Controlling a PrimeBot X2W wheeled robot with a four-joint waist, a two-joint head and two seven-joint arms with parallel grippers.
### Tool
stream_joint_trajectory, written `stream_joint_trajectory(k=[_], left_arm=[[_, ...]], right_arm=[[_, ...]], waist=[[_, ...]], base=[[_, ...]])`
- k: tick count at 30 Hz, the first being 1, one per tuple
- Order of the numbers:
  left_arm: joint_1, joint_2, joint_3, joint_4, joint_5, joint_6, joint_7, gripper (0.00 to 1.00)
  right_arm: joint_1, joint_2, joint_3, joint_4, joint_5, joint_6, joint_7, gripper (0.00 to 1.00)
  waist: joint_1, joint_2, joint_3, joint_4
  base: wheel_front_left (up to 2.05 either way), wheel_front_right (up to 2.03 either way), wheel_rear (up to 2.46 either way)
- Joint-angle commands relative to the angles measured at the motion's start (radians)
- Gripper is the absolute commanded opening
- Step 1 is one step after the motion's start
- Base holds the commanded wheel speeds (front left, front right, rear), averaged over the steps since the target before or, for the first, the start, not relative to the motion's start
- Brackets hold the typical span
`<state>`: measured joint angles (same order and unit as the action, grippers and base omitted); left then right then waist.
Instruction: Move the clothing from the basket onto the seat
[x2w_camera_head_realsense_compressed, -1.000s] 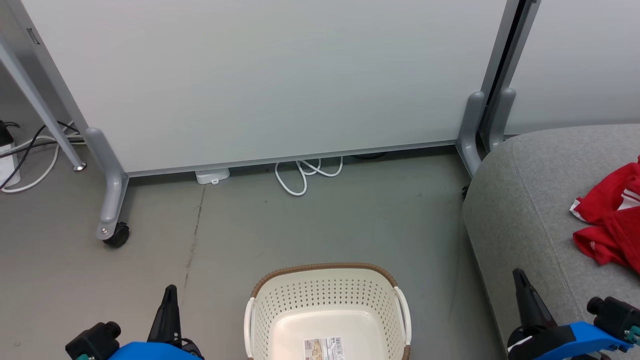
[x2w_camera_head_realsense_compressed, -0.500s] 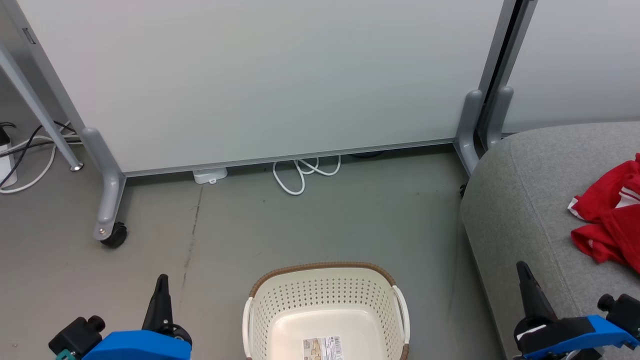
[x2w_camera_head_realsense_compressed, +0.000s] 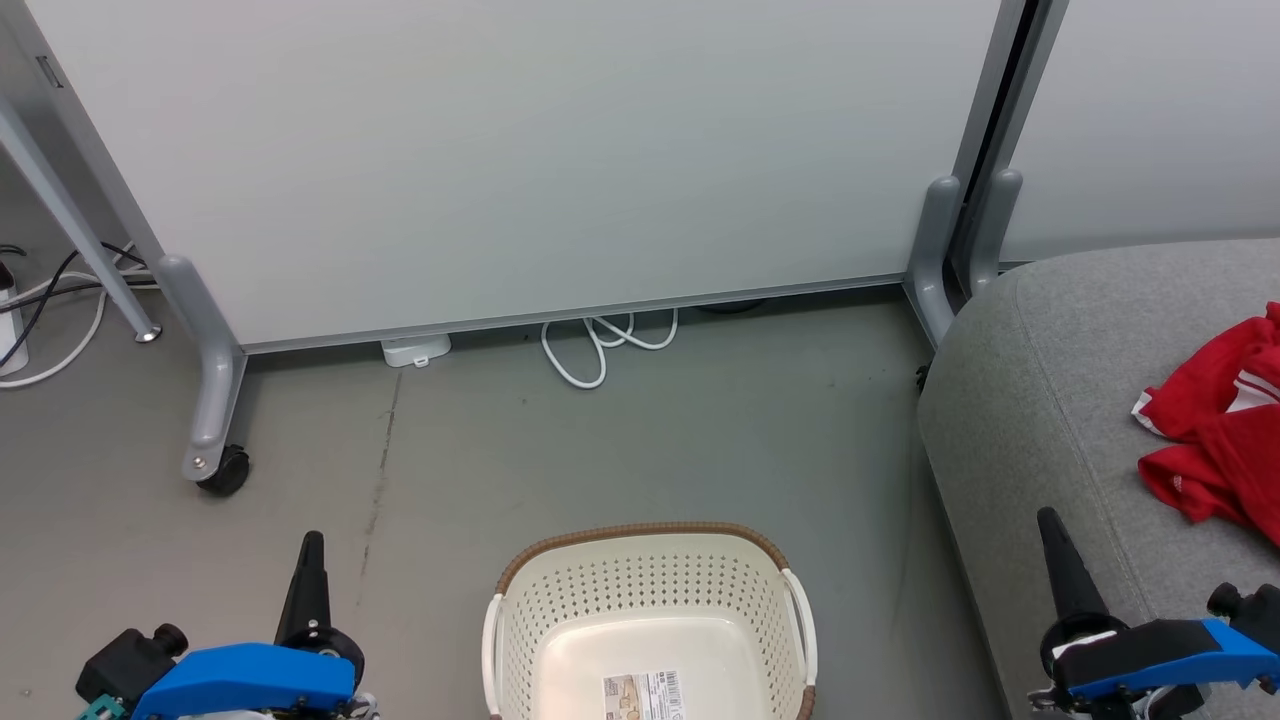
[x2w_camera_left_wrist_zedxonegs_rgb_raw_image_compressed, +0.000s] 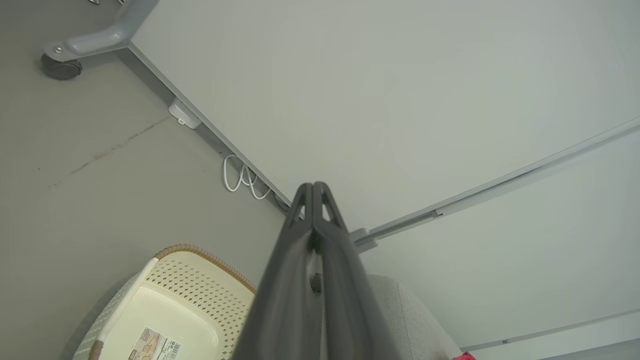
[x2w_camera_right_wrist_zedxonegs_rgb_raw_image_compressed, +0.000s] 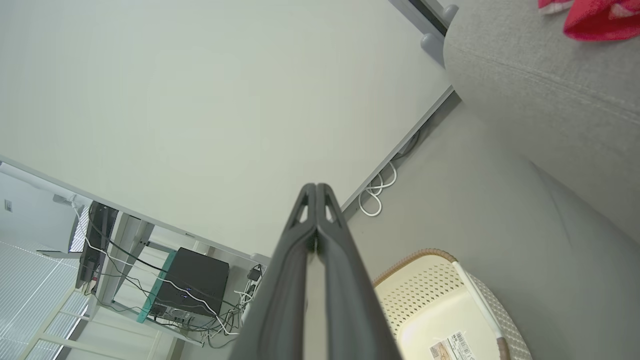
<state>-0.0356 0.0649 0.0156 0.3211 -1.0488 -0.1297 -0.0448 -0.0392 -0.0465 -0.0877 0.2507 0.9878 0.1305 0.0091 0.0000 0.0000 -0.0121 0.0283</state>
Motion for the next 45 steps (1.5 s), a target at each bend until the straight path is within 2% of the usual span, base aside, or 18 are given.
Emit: stream_joint_trajectory(k=[1,24,45], left_arm=[[-0.028,0.001,0.008,-0.017,-0.032,-0.001,0.009,0.00],[-0.049,-0.005,0.047,-0.042,-0.245,-0.001,0.070,0.00],[-0.063,-0.010,0.073,-0.060,-0.397,-0.001,0.115,0.00]], right_arm=[[-0.026,-0.004,-0.003,-0.012,0.037,0.000,0.009,0.00],[-0.047,-0.005,-0.013,-0.011,0.273,0.000,0.048,0.00],[-0.062,-0.005,-0.020,-0.009,0.442,0.000,0.077,0.00]], waist=[[0.0000,0.0000,0.000,-0.001],[0.0000,0.0000,0.005,-0.010],[0.0000,0.0000,0.010,-0.018]], base=[[0.00,0.00,0.00],[0.00,0.00,0.00],[0.00,0.00,0.00]])
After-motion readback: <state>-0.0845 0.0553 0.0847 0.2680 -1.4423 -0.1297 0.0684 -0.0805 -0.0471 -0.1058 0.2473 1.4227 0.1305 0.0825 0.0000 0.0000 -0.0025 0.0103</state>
